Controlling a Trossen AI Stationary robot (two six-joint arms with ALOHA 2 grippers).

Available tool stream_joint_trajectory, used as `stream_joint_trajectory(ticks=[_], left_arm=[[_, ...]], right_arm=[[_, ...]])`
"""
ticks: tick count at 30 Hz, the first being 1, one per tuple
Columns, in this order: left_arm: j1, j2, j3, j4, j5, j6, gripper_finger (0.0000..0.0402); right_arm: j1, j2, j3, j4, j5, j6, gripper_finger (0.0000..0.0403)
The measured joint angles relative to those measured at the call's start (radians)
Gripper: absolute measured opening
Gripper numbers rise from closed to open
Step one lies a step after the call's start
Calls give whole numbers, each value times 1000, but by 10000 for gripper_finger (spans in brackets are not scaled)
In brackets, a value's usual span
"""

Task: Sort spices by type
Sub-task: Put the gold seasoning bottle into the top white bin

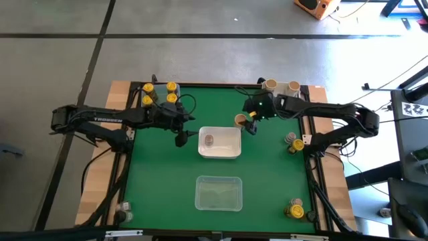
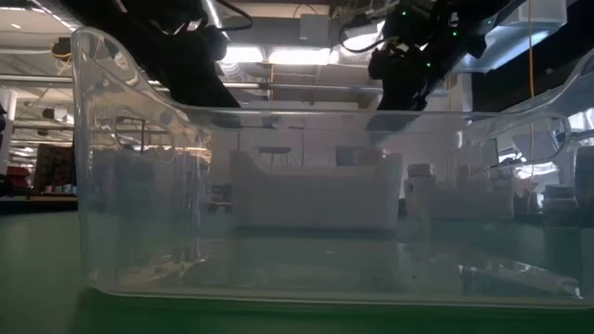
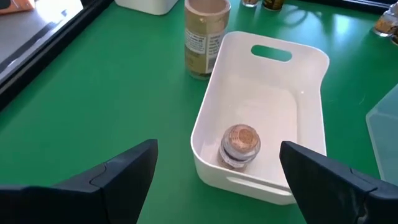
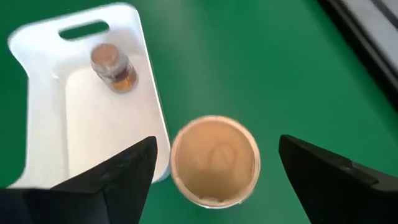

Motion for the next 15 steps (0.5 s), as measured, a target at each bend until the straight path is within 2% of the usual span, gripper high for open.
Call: stream_joint_trajectory(ticks=[11,15], left_arm=[[0,0,0,5,0,8,336],[0,0,0,5,0,12,336]], right_arm=[[41,52,-1,24,4,-7,337],[41,58,-1,16,81,-5,337]])
